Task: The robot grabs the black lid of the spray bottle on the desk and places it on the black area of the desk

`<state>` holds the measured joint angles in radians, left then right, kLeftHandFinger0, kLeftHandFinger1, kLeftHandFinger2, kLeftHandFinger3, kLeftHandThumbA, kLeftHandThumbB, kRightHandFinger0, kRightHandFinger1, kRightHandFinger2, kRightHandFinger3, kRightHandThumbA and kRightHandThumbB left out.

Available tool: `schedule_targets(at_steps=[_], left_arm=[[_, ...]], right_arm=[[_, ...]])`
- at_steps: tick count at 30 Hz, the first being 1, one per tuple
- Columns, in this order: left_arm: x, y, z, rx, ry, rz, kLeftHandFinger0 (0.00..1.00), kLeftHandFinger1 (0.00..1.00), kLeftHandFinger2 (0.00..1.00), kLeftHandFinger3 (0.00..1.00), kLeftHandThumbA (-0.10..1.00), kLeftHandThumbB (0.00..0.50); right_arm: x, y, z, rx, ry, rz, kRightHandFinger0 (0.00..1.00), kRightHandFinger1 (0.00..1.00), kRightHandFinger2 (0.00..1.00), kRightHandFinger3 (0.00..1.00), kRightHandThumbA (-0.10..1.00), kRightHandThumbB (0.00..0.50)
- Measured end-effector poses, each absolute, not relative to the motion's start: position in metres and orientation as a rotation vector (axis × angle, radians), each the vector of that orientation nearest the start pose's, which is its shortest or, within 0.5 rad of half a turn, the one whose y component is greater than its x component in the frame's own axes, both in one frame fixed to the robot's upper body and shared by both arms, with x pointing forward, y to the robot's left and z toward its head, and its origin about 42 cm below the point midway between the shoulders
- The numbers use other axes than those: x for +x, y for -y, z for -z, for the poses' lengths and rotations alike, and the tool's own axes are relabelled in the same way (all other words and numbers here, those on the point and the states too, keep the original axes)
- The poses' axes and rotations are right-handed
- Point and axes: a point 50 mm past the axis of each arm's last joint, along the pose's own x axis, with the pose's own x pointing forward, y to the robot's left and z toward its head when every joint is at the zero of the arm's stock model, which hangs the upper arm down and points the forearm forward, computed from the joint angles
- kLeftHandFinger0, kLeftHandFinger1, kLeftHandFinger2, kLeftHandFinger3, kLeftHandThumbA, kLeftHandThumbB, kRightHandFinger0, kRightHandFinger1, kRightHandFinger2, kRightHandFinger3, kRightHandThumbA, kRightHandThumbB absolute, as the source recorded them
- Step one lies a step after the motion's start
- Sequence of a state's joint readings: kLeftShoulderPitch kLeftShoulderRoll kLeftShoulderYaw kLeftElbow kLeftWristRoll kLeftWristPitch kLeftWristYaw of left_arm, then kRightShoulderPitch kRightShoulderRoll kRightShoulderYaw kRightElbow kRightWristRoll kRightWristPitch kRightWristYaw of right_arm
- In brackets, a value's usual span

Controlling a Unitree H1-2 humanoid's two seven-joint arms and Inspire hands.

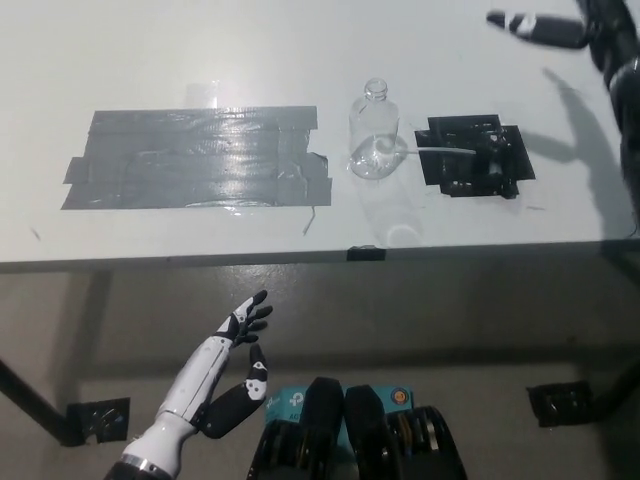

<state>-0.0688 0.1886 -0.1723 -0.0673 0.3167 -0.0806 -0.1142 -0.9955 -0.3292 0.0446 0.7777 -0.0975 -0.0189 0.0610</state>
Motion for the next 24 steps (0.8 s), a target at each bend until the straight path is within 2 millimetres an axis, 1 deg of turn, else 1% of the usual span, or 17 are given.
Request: schedule_targets(at_steps=[2,3,4,5,6,7,8,9,10,11,13,15,17,18,19,22,24], left_arm=[[0.299,-0.21,-0.131,0.51,0.196,0.3,0.95,1.0,1.0,1.0,0.23,0.136],[0.299,-0.21,-0.131,0.51,0.195,0.297,0.95,1.0,1.0,1.0,0.26,0.14],[0.299,-0.211,-0.131,0.51,0.193,0.295,0.98,1.0,1.0,1.0,0.36,0.126],[0.3,-0.211,-0.131,0.51,0.191,0.293,1.0,1.0,1.0,1.0,0.43,0.119],[0.3,-0.212,-0.131,0.51,0.189,0.291,1.0,1.0,1.0,1.0,0.56,0.106],[0.3,-0.213,-0.131,0.509,0.187,0.288,1.0,1.0,1.0,1.0,0.77,0.112],[0.3,-0.214,-0.131,0.509,0.185,0.285,1.0,1.0,1.0,1.0,0.84,0.128],[0.301,-0.214,-0.13,0.509,0.184,0.284,1.0,1.0,1.0,1.0,0.98,0.127],[0.301,-0.215,-0.13,0.508,0.182,0.281,1.0,1.0,1.0,1.0,1.0,0.135],[0.301,-0.215,-0.13,0.508,0.181,0.279,1.0,1.0,1.0,1.0,1.0,0.132],[0.301,-0.217,-0.13,0.505,0.178,0.276,1.0,1.0,1.0,1.0,1.0,0.139],[0.301,-0.218,-0.129,0.5,0.175,0.273,1.0,1.0,1.0,1.0,1.0,0.133],[0.301,-0.22,-0.128,0.493,0.169,0.267,1.0,1.0,1.0,1.0,1.0,0.143],[0.301,-0.221,-0.127,0.489,0.165,0.263,1.0,1.0,1.0,1.0,1.0,0.139],[0.299,-0.223,-0.126,0.485,0.159,0.259,1.0,1.0,1.0,1.0,1.0,0.145],[0.294,-0.229,-0.119,0.47,0.132,0.243,1.0,1.0,1.0,1.0,1.0,0.163],[0.29,-0.234,-0.114,0.462,0.113,0.232,1.0,1.0,1.0,1.0,1.0,0.154]], right_arm=[[0.542,0.262,-0.3,-0.436,0.215,-0.071,1.0,1.0,1.0,1.0,1.0,0.448],[0.533,0.262,-0.284,-0.432,0.206,-0.078,1.0,1.0,1.0,1.0,1.0,0.45],[0.524,0.263,-0.269,-0.428,0.192,-0.083,1.0,1.0,1.0,1.0,1.0,0.463],[0.514,0.263,-0.256,-0.424,0.184,-0.089,1.0,1.0,1.0,1.0,1.0,0.471],[0.506,0.263,-0.247,-0.42,0.18,-0.094,1.0,1.0,1.0,1.0,1.0,0.477],[0.498,0.264,-0.237,-0.417,0.172,-0.097,1.0,1.0,1.0,1.0,1.0,0.458],[0.485,0.265,-0.223,-0.413,0.16,-0.102,1.0,1.0,1.0,1.0,1.0,0.447],[0.476,0.267,-0.214,-0.411,0.153,-0.104,1.0,1.0,1.0,1.0,1.0,0.429],[0.463,0.269,-0.202,-0.408,0.14,-0.107,1.0,1.0,1.0,1.0,1.0,0.427],[0.455,0.27,-0.196,-0.407,0.134,-0.108,1.0,1.0,1.0,1.0,1.0,0.426],[0.429,0.274,-0.176,-0.405,0.114,-0.11,1.0,1.0,1.0,1.0,0.99,0.432],[0.407,0.277,-0.163,-0.402,0.103,-0.113,1.0,1.0,1.0,1.0,0.99,0.425],[0.383,0.28,-0.151,-0.398,0.092,-0.115,1.0,1.0,1.0,1.0,0.96,0.414],[0.365,0.281,-0.144,-0.396,0.085,-0.117,1.0,1.0,1.0,1.0,0.95,0.415],[0.351,0.282,-0.139,-0.393,0.08,-0.12,1.0,1.0,1.0,1.0,0.95,0.416],[0.312,0.282,-0.131,-0.383,0.073,-0.131,1.0,1.0,1.0,1.0,0.96,0.444],[0.291,0.281,-0.129,-0.377,0.074,-0.141,1.0,1.0,1.0,1.0,0.96,0.437]])
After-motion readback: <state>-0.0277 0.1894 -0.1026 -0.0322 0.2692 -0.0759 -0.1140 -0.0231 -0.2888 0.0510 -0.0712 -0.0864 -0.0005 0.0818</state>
